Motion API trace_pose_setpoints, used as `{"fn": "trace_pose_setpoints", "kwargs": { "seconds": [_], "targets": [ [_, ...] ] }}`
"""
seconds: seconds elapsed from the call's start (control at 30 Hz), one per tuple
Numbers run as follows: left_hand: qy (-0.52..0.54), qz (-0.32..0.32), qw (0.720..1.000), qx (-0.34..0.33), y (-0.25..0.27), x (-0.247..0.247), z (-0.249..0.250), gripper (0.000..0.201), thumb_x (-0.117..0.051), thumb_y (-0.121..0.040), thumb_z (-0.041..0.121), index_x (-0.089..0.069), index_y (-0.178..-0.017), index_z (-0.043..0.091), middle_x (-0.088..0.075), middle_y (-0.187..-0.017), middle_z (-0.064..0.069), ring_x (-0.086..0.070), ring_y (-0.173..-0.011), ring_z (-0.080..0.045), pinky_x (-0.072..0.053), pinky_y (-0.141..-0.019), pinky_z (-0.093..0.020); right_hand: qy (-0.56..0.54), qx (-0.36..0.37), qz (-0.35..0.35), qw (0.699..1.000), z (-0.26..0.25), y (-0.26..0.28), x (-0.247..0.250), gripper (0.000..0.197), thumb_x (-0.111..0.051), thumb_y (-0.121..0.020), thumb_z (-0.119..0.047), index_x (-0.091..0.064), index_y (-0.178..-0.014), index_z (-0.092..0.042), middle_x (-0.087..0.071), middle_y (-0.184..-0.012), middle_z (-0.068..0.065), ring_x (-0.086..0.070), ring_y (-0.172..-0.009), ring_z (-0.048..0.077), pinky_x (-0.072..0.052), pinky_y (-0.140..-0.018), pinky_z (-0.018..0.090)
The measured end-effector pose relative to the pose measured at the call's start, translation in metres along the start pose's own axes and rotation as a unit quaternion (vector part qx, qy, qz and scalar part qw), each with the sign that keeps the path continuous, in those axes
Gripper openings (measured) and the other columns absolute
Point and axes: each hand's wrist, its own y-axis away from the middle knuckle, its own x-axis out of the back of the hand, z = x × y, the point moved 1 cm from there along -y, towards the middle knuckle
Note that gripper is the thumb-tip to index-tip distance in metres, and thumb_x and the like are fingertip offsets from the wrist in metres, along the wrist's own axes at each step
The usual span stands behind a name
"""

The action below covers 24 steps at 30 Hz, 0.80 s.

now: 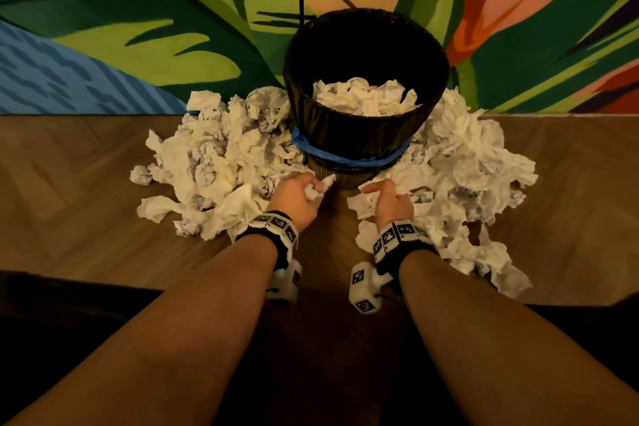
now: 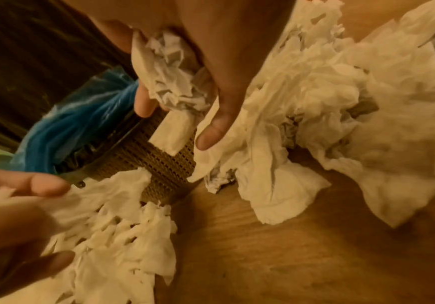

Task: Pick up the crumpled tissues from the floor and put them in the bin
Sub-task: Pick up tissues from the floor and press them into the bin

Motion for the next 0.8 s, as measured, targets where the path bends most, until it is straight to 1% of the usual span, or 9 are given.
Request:
{"fn": "trace_pose_setpoints", "kwargs": {
  "seconds": [0.07, 0.17, 0.27, 0.37, 0.43, 0.5, 0.63, 0.73, 0.8],
  "targets": [
    [0.036, 0.013, 0.999, 0.001, -0.004, 0.012, 0.004, 0.023, -0.06, -0.082, 0.006, -0.068, -0.098, 0.021, -0.052, -0.112, 0.003, -0.051, -0.088, -0.012, -0.038, -0.081, -0.017, -0.015, 0.022, 0.012, 1.0, -0.009, -0.003, 0.004, 0.027, -0.054, -0.087, -0.028, -0.062, -0.061, -0.031, -0.052, -0.087, 0.003, -0.058, -0.092, 0.032, -0.054, -0.082, 0.053],
    [0.092, 0.015, 0.995, 0.034, -0.009, 0.032, 0.012, 0.029, -0.051, -0.088, 0.006, -0.07, -0.101, 0.024, -0.061, -0.112, 0.005, -0.063, -0.081, -0.018, -0.051, -0.074, -0.023, -0.035, 0.064, -0.004, 0.997, -0.021, -0.011, 0.014, 0.034, -0.045, -0.092, -0.014, -0.064, -0.082, -0.039, -0.061, -0.089, 0.003, -0.06, -0.079, 0.024, -0.06, -0.068, 0.046],
    [0.169, 0.06, 0.98, 0.088, -0.021, 0.056, 0.019, 0.029, -0.046, -0.09, 0.006, -0.07, -0.084, 0.023, -0.071, -0.081, -0.004, -0.063, -0.056, -0.02, -0.042, -0.041, -0.02, -0.033, 0.112, 0.011, 0.993, -0.04, -0.021, 0.036, 0.046, -0.039, -0.093, -0.01, -0.061, -0.1, -0.049, -0.064, -0.091, 0.0, -0.058, -0.071, 0.016, -0.056, -0.054, 0.034],
    [0.105, 0.155, 0.98, 0.062, -0.033, 0.092, 0.033, 0.015, -0.051, -0.091, 0.024, -0.066, -0.092, 0.019, -0.058, -0.062, -0.002, -0.052, -0.053, -0.022, -0.036, -0.048, -0.024, -0.024, 0.121, 0.065, 0.99, -0.069, -0.034, 0.064, 0.042, -0.038, -0.091, -0.016, -0.063, -0.123, -0.029, -0.066, -0.112, 0.008, -0.061, -0.092, 0.029, -0.052, -0.072, 0.037],
    [0.077, 0.22, 0.972, 0.036, -0.042, 0.12, 0.043, 0.019, -0.061, -0.087, 0.037, -0.057, -0.095, 0.019, -0.058, -0.069, -0.004, -0.053, -0.059, -0.023, -0.037, -0.055, -0.028, -0.019, 0.123, 0.105, 0.987, -0.092, -0.038, 0.08, 0.036, -0.04, -0.087, -0.025, -0.069, -0.109, -0.023, -0.064, -0.115, 0.012, -0.06, -0.106, 0.034, -0.05, -0.085, 0.044],
    [0.058, 0.24, 0.969, 0.008, -0.054, 0.146, 0.055, 0.022, -0.067, -0.082, 0.026, -0.055, -0.097, 0.017, -0.057, -0.078, -0.005, -0.051, -0.063, -0.023, -0.036, -0.058, -0.028, 0.0, 0.165, 0.12, 0.979, -0.119, -0.04, 0.092, 0.031, -0.037, -0.084, -0.032, -0.066, -0.087, -0.019, -0.063, -0.106, 0.015, -0.058, -0.101, 0.037, -0.049, -0.082, 0.041],
    [0.039, 0.254, 0.966, -0.023, -0.08, 0.189, 0.086, 0.024, -0.049, -0.083, 0.003, -0.062, -0.101, 0.012, -0.063, -0.09, -0.007, -0.06, -0.079, -0.028, -0.042, -0.061, -0.029, 0.097, 0.246, 0.113, 0.958, -0.183, -0.045, 0.098, 0.032, -0.035, -0.1, -0.016, -0.062, -0.115, -0.009, -0.058, -0.126, 0.014, -0.052, -0.115, 0.029, -0.035, -0.081, 0.026],
    [0.052, 0.25, 0.966, -0.048, -0.095, 0.202, 0.112, 0.02, -0.047, -0.093, 0.012, -0.061, -0.107, 0.015, -0.068, -0.102, -0.007, -0.064, -0.084, -0.023, -0.052, -0.07, -0.03, 0.101, 0.33, 0.083, 0.935, -0.224, -0.034, 0.084, 0.031, -0.037, -0.094, -0.012, -0.067, -0.096, -0.019, -0.065, -0.116, 0.01, -0.06, -0.099, 0.024, -0.042, -0.074, 0.027],
    [0.076, 0.244, 0.964, -0.065, -0.101, 0.2, 0.123, 0.016, -0.046, -0.095, 0.014, -0.058, -0.104, 0.018, -0.066, -0.095, -0.004, -0.064, -0.075, -0.021, -0.052, -0.061, -0.025, 0.135, 0.355, 0.025, 0.925, -0.237, -0.027, 0.07, 0.033, -0.037, -0.091, -0.007, -0.065, -0.098, -0.025, -0.063, -0.114, 0.007, -0.058, -0.088, 0.022, -0.044, -0.067, 0.028]
  ]
}}
